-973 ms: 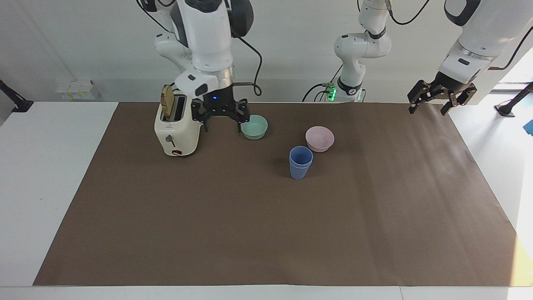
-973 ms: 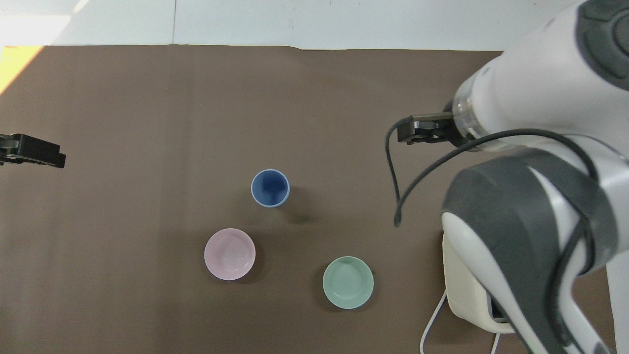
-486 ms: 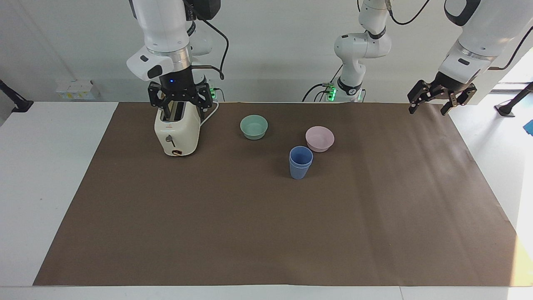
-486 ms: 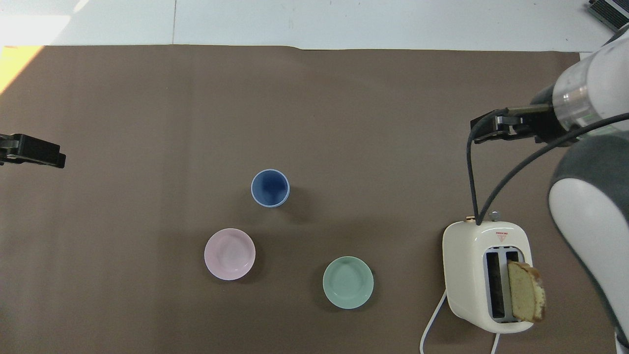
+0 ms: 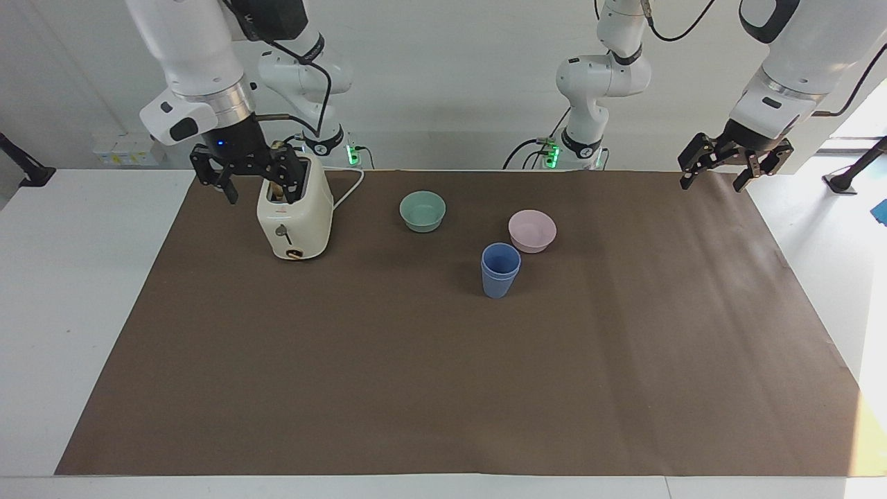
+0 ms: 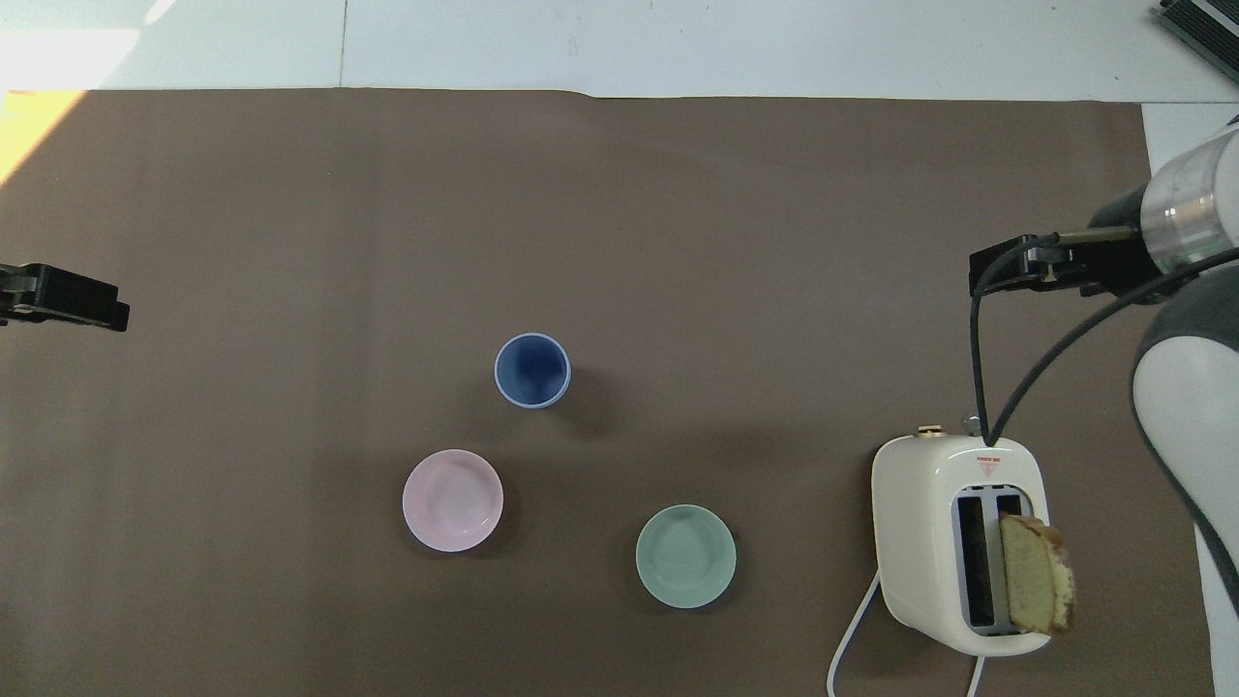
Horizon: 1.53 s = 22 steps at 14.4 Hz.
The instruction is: Stack blue cups with both arms
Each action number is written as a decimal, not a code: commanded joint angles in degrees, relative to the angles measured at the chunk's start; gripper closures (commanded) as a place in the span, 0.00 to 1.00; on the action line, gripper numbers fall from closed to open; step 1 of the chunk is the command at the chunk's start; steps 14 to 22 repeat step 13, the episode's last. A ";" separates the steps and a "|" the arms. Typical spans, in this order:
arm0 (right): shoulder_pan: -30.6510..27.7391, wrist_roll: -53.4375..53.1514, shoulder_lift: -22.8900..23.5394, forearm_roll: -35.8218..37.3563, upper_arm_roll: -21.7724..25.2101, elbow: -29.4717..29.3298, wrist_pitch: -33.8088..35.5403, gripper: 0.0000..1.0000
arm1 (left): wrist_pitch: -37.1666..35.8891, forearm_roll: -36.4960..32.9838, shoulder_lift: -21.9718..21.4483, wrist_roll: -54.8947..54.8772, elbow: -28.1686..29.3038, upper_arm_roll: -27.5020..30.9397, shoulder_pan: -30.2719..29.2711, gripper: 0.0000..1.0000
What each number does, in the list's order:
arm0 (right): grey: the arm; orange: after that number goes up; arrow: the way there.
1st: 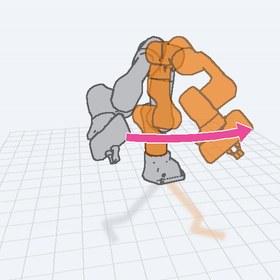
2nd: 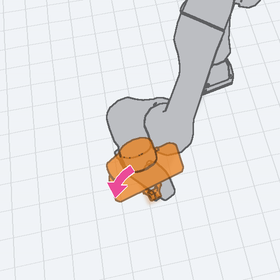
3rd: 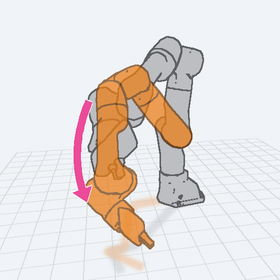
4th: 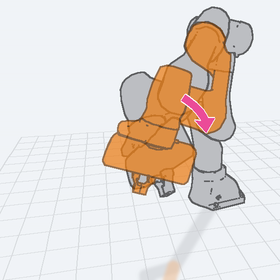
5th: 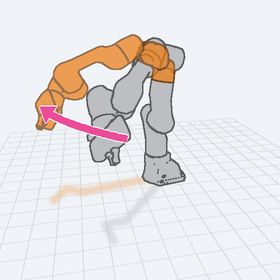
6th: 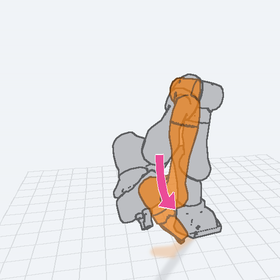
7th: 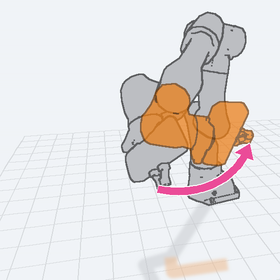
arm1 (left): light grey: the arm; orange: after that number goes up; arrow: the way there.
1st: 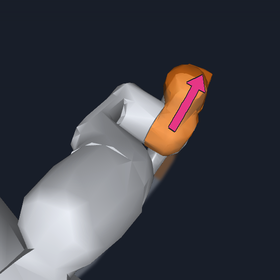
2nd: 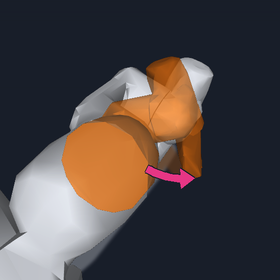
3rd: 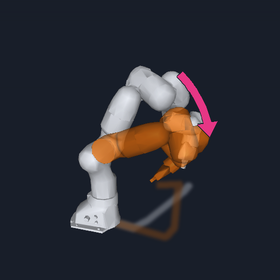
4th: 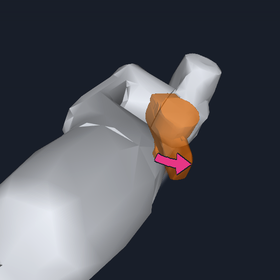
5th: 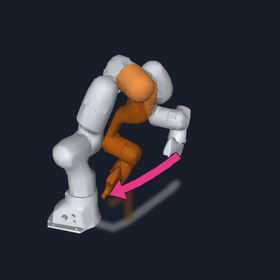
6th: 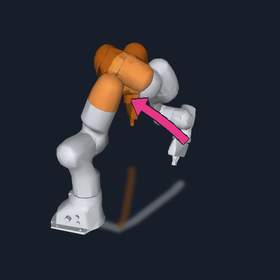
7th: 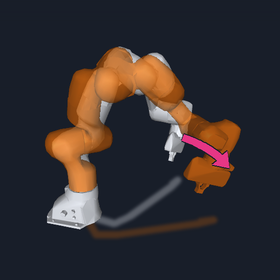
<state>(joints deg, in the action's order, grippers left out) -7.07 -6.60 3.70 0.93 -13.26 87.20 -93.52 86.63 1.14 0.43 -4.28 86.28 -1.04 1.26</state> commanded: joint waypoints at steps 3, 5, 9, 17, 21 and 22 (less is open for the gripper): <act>-1.28 1.24 -2.39 -0.93 -0.10 3.24 -1.32 0.00 | -0.93 -0.97 0.01 0.33 -0.76 -0.63 -0.64 0.00; -1.20 1.32 -2.39 -0.93 -0.10 3.15 -1.32 0.00 | -0.93 -0.97 0.01 0.24 -0.76 -0.63 -0.64 0.00; -1.11 1.41 -2.39 -0.85 -0.10 3.24 -1.14 0.00 | -0.93 -0.97 0.01 0.50 -0.76 -0.63 -0.64 0.00; -1.02 1.41 -2.47 -0.84 -0.10 3.24 -0.88 0.00 | -0.93 -0.97 -0.08 0.68 -0.76 -0.63 -0.64 0.00; -1.02 1.41 -2.47 -0.84 -0.10 3.24 -0.88 0.00 | -0.93 -0.97 -0.08 0.68 -0.76 -0.63 -0.64 0.00; -1.02 1.41 -2.47 -0.84 -0.10 3.24 -0.88 0.00 | -0.93 -0.97 -0.08 0.68 -0.76 -0.63 -0.64 0.00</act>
